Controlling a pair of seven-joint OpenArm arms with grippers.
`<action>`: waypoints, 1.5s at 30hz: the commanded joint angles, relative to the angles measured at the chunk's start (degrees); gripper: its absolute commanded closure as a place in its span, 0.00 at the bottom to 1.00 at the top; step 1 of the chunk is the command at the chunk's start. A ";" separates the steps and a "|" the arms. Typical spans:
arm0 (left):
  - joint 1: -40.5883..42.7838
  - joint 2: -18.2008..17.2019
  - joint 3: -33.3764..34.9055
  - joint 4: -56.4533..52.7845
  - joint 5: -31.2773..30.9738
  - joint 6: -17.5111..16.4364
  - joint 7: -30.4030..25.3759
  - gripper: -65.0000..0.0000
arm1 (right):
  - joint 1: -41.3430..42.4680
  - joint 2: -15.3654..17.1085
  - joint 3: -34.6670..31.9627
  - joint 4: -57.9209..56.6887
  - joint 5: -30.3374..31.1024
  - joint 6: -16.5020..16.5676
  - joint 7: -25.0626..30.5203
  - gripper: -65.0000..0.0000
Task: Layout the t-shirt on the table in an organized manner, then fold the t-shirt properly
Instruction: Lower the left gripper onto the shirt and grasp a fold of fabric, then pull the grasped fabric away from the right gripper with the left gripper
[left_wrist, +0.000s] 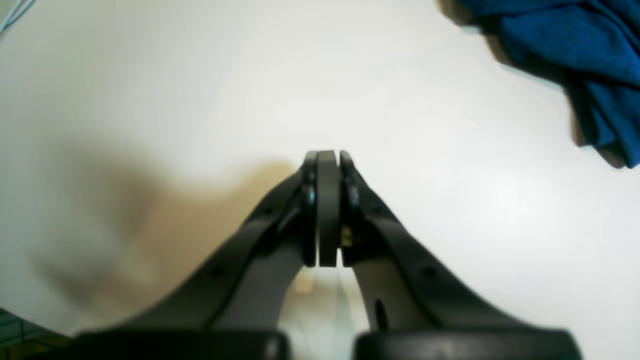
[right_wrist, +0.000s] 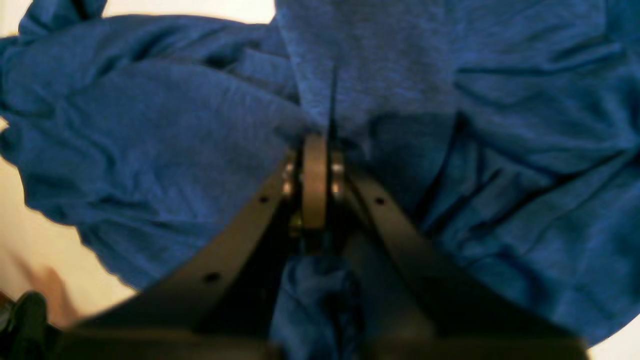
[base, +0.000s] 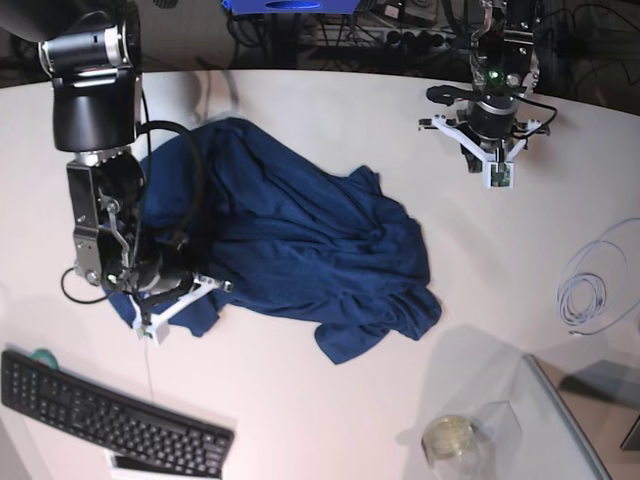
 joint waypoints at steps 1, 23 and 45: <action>0.08 -0.35 0.20 1.07 0.25 0.26 -1.31 1.00 | 1.54 0.09 0.03 3.62 0.88 0.32 -0.11 0.97; -17.15 2.02 34.40 -6.58 0.25 0.34 -1.05 1.00 | -15.08 6.95 9.97 46.88 0.97 16.32 -0.64 1.00; -44.23 17.15 45.04 -43.86 0.16 0.61 -3.51 1.00 | -24.57 11.52 46.01 47.32 37.19 20.81 -13.03 1.00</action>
